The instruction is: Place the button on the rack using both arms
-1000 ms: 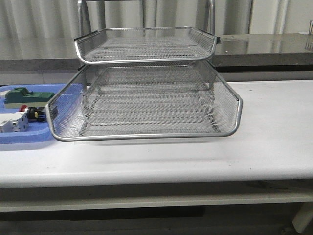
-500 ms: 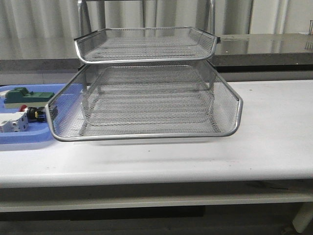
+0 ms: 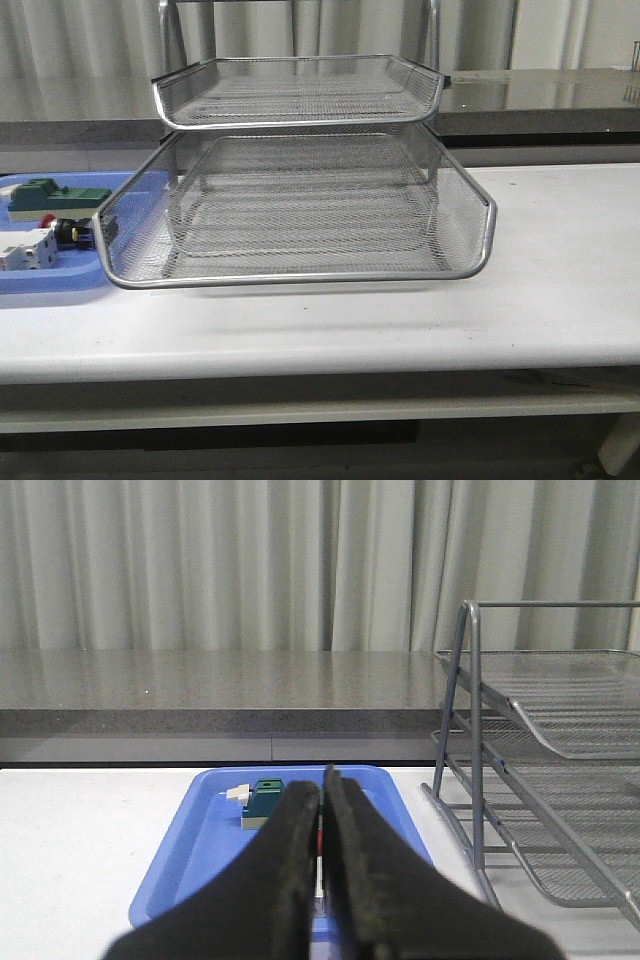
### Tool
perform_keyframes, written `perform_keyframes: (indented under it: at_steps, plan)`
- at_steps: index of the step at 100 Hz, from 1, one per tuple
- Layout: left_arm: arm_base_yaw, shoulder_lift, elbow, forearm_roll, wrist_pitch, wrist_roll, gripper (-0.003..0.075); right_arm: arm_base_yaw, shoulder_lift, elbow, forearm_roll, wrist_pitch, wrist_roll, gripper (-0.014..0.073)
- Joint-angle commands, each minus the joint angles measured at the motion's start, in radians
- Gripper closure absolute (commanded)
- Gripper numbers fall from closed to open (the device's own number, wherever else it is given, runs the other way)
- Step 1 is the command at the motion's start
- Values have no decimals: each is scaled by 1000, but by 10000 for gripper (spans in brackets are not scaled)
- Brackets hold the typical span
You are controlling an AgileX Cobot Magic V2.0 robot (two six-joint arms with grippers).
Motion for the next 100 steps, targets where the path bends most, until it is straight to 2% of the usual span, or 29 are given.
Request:
perform_keyframes:
  at_steps: [1, 18, 36, 49, 72, 100]
  plan:
    - [1, -33, 46, 1, -84, -8, 716, 2, 0, -33, -21, -48, 0, 664]
    - [1, -33, 46, 1, -86, -8, 716, 2, 0, -33, -21, -48, 0, 664]
    - [1, -33, 41, 1, -144, -8, 716, 2, 0, -33, -21, -48, 0, 664]
    - [1, -26, -4, -59, -126, -8, 716, 2, 0, -33, -21, -48, 0, 664]
    - [1, 87, -201, -73, 27, -8, 716, 2, 0, -33, -21, -49, 0, 664]
    - [1, 459, -574, -35, 339, -1, 716, 2, 0, -33, -21, -49, 0, 664]
